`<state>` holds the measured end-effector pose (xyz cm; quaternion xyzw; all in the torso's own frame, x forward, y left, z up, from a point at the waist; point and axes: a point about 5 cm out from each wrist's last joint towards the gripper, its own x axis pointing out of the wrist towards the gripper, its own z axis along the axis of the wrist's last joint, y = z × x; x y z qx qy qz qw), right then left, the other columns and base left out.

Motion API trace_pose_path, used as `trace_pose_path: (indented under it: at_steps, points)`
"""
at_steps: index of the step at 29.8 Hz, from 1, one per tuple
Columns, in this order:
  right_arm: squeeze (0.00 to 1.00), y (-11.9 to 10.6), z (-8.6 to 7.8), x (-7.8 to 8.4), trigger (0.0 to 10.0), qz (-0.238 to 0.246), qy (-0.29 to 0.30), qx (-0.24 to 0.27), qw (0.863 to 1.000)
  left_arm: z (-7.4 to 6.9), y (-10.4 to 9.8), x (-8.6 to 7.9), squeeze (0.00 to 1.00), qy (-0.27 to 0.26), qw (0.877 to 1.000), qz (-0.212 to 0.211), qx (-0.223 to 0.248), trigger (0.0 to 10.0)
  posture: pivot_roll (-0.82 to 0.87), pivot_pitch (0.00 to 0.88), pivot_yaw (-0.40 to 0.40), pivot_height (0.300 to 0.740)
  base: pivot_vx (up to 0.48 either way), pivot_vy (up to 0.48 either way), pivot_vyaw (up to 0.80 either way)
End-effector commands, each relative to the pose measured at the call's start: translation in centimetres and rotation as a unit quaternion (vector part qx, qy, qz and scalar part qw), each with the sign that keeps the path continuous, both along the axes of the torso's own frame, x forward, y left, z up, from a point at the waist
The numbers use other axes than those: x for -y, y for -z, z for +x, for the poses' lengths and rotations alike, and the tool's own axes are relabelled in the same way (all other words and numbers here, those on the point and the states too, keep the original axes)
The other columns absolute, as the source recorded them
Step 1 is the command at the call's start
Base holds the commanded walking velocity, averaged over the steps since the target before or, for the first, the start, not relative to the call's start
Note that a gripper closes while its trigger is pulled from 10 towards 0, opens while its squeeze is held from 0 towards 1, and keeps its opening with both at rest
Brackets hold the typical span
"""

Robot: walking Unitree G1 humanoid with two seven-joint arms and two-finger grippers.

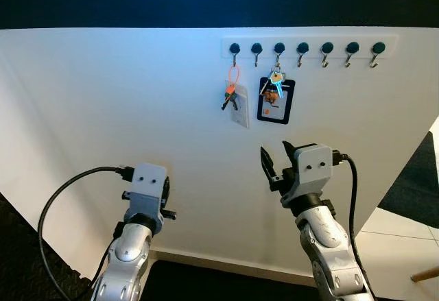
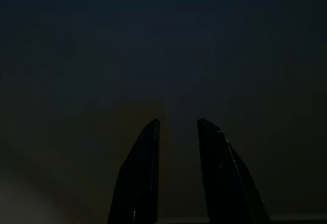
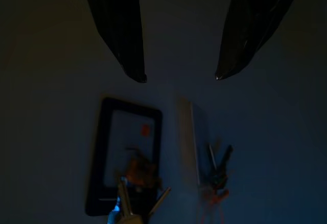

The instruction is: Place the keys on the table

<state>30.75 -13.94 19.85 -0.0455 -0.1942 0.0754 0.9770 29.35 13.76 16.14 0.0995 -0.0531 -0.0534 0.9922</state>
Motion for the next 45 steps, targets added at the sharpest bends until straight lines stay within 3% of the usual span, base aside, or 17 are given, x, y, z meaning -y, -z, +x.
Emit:
trace_pose_path:
  at_steps: [1,8,11,16,19,21,23,27,34,45]
  points:
    - [0.0,1.0,-0.2,1.1,10.0,0.015,0.041,-0.012,0.999,-0.2,-0.2,-0.2,0.0,0.01,0.999,0.034,0.007,10.0,0.05,0.14,0.059,0.74,0.0,0.0,0.0]
    - [0.0,2.0,-0.8,1.9,10.0,0.029,0.047,-0.031,0.998,-0.1,-1.3,-0.3,0.0,0.009,0.998,0.054,0.02,10.0,0.04,0.152,0.068,0.74,0.0,0.0,0.0]
    - [0.0,0.5,-0.7,1.6,10.0,0.025,0.036,0.003,0.999,0.5,-4.7,-0.5,0.0,-0.004,0.997,0.02,0.08,10.0,0.04,0.161,0.077,0.74,0.0,0.0,0.0]
    - [0.0,-0.6,-0.4,1.5,10.0,0.04,0.03,0.022,0.999,0.9,-7.5,0.2,0.0,0.008,0.992,0.009,0.127,10.0,0.05,0.166,0.075,0.74,0.0,0.0,0.0]
    - [0.0,-1.2,0.2,1.1,10.0,0.065,0.02,0.03,0.997,1.9,-10.2,2.3,0.0,0.039,0.987,-0.01,0.155,10.0,0.06,0.175,0.069,0.74,0.0,0.0,0.0]
    - [0.0,-1.7,0.7,0.4,10.0,0.075,0.008,0.034,0.997,3.0,-11.6,4.0,0.0,0.068,0.985,-0.034,0.153,10.0,0.06,0.181,0.069,0.74,0.0,0.0,0.0]
    - [0.0,-1.9,0.9,0.0,10.0,0.077,0.001,0.038,0.996,3.6,-12.1,4.6,0.0,0.082,0.985,-0.054,0.145,10.0,0.06,0.19,0.071,0.74,0.0,0.0,0.0]
    - [0.0,-3.6,1.6,-0.9,10.0,0.08,-0.014,0.063,0.995,5.3,-13.7,5.9,0.0,0.117,0.982,-0.053,0.135,10.0,0.04,0.205,0.086,0.74,0.0,0.0,0.0]
    - [0.0,-5.3,2.2,-1.3,10.0,0.08,-0.021,0.089,0.993,6.3,-15.1,6.9,0.0,0.152,0.979,-0.048,0.129,10.0,0.04,0.213,0.1,0.74,0.0,0.0,0.0]
    - [0.0,-5.0,1.8,-0.8,10.0,0.075,-0.02,0.089,0.993,8.4,-17.3,7.4,0.0,0.153,0.976,-0.07,0.141,10.0,0.03,0.225,0.117,0.74,0.0,0.0,0.0]
